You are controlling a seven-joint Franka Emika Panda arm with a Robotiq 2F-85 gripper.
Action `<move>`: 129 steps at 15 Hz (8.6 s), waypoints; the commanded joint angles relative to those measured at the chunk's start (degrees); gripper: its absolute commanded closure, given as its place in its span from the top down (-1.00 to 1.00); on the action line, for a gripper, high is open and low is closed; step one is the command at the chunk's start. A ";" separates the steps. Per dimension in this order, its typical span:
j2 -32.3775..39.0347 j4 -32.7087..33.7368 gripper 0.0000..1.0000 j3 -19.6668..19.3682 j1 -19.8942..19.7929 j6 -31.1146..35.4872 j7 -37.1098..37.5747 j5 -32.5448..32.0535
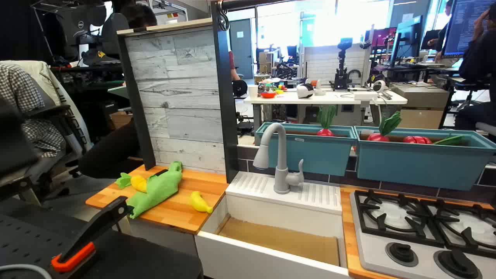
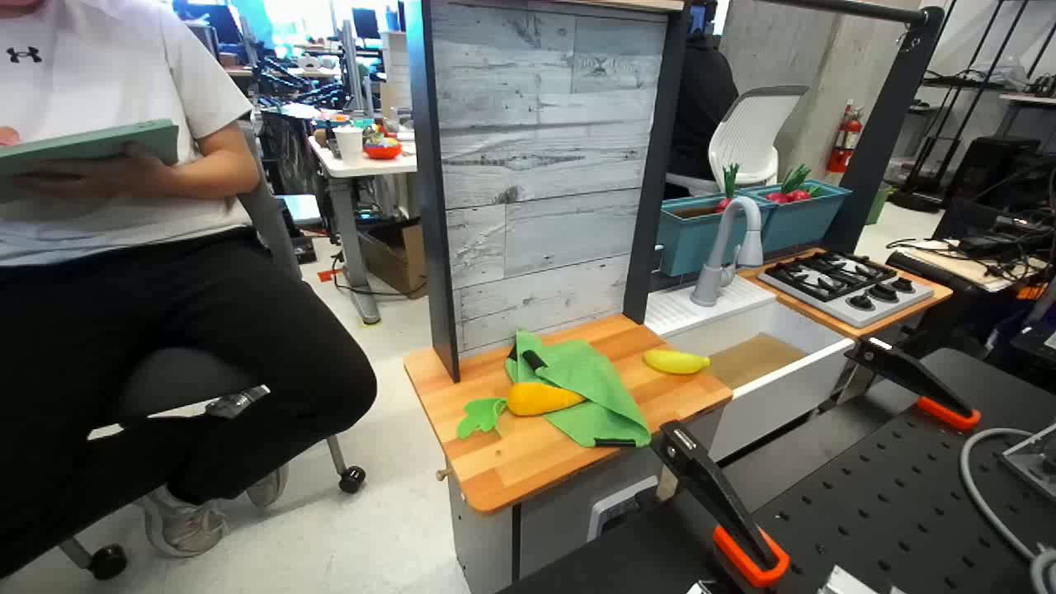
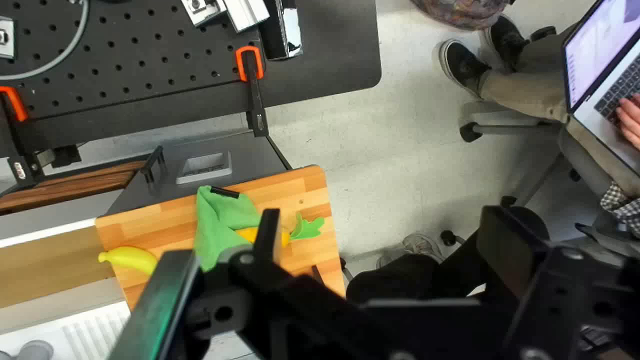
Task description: Move the green towel to the right
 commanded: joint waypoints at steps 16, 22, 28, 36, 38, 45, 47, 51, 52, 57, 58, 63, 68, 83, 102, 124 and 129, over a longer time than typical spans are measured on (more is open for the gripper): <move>-0.03 0.11 1.00 0.44 -0.54 -0.23 -0.24 0.25; 1.14 -0.26 1.00 0.58 -1.75 3.25 -0.67 -1.42; 8.61 -1.91 1.00 -0.28 -5.85 17.34 0.05 -3.77; 30.31 2.91 1.00 -1.80 -13.44 34.32 8.06 -15.31; 35.68 4.49 1.00 -2.55 -13.49 37.05 11.89 -17.80; 33.84 3.22 1.00 -4.57 -11.70 35.19 9.82 -16.14; 33.54 3.20 1.00 -4.53 -11.70 35.19 9.83 -16.15; 36.77 2.84 1.00 -5.10 -12.10 43.49 17.29 -17.95; 39.20 3.54 1.00 -5.46 -12.04 46.17 20.10 -19.98; 52.93 9.63 1.00 -10.80 -7.60 56.17 34.92 -32.54; 55.77 11.15 1.00 -12.07 -5.90 58.05 36.45 -32.96; 66.87 18.41 1.00 -13.87 0.22 61.22 31.39 -21.08; 72.64 24.33 1.00 -9.32 -1.86 58.81 23.38 -13.91; 84.28 38.55 1.00 -4.07 -4.96 50.60 5.85 -8.97; 92.90 50.96 -0.47 -5.68 -1.69 40.84 7.21 -9.60; 94.45 53.54 1.00 -7.36 -0.28 31.69 8.08 -10.76; 95.43 54.79 0.26 -8.10 0.14 30.93 7.93 -10.97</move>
